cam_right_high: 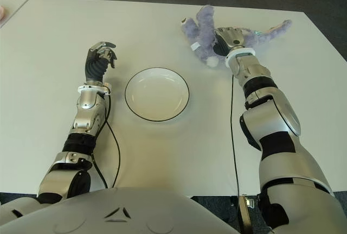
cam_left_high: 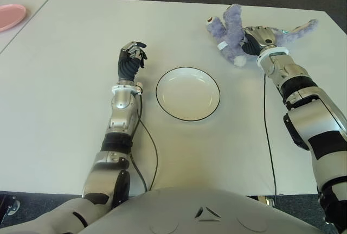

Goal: Put the doll into the plate.

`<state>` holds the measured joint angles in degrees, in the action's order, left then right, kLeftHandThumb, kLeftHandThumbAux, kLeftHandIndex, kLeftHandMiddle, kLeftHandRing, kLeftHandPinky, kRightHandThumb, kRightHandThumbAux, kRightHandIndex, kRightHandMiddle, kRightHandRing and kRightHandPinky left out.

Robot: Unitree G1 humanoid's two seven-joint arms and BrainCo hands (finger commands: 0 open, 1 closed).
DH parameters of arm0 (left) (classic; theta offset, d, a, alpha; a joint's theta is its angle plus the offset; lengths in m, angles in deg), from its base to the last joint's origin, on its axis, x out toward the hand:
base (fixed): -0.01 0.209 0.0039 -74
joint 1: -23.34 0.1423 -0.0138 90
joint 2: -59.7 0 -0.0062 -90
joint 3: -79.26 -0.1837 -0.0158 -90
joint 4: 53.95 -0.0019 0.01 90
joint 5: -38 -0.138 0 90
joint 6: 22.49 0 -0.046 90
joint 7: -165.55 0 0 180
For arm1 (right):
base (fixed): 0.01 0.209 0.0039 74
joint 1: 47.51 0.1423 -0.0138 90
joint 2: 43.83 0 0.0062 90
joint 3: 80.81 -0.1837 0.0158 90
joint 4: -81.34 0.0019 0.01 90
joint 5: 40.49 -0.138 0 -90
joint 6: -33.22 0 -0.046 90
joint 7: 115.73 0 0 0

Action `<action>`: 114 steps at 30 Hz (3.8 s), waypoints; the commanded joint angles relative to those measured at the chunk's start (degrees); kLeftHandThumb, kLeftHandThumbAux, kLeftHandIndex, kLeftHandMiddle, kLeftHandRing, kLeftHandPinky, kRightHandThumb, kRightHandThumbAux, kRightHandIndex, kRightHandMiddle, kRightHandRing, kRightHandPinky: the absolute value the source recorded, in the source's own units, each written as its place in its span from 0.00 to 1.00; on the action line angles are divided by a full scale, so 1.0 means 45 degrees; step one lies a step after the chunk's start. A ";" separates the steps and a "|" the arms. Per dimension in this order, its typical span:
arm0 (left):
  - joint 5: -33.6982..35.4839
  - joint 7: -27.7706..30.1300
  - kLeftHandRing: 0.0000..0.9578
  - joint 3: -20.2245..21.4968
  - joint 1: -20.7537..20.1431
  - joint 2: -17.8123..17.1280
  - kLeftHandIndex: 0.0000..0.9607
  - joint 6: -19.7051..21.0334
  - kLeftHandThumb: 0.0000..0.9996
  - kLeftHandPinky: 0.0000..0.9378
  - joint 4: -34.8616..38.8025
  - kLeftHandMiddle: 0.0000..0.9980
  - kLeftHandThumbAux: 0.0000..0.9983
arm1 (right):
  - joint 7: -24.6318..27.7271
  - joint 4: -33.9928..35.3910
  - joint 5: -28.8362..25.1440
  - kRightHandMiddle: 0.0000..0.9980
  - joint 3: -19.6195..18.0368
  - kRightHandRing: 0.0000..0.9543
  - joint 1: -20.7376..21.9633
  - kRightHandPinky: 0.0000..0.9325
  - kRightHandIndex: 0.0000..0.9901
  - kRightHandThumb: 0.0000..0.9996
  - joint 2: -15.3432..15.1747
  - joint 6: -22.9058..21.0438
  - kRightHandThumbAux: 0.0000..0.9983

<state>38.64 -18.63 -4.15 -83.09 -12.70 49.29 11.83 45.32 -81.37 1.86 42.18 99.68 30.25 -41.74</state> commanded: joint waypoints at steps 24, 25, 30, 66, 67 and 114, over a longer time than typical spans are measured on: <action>0.0254 -0.0194 0.78 0.0160 0.1733 0.0301 0.46 0.0103 0.72 0.80 -0.0948 0.73 0.70 | 0.1112 -0.0356 -0.1687 0.49 -0.1837 0.53 -0.1187 0.56 0.38 0.99 0.0867 -0.0680 0.67; 0.0244 -0.0185 0.78 0.0150 0.1733 0.0294 0.46 0.0099 0.72 0.80 -0.0956 0.73 0.70 | 0.1169 -0.0310 -0.1799 0.50 -0.1935 0.54 -0.1190 0.67 0.38 0.98 0.0890 -0.0731 0.67; 0.0235 -0.0151 0.78 0.0129 0.1729 0.0283 0.46 0.0068 0.72 0.80 -0.0992 0.73 0.70 | 0.1226 -0.0108 -0.2135 0.50 -0.2284 0.54 -0.1233 0.84 0.38 0.96 0.0928 -0.0800 0.66; 0.0307 0.0241 0.79 0.0070 0.1442 0.0110 0.46 0.0097 0.71 0.79 -0.1605 0.73 0.70 | 0.1091 0.6485 -0.4540 0.50 -0.6130 0.55 -0.3335 0.88 0.38 0.95 0.0608 -0.2299 0.66; 0.0302 0.0252 0.79 0.0067 0.1433 0.0108 0.46 0.0091 0.71 0.79 -0.1617 0.73 0.70 | 0.1082 0.6616 -0.4569 0.50 -0.6194 0.55 -0.3394 0.87 0.38 0.95 0.0618 -0.2264 0.66; 0.0287 0.0343 0.78 0.0217 0.0056 -0.0080 0.46 -0.0417 0.72 0.78 -0.3384 0.73 0.70 | 0.2145 1.2914 -0.4194 0.54 -0.6458 0.92 -0.4589 0.96 0.40 0.85 0.1088 -0.1105 0.68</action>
<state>38.59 -17.89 -3.62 -88.11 -13.91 48.03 2.47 54.92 -24.74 -17.96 12.73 79.29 34.44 -47.31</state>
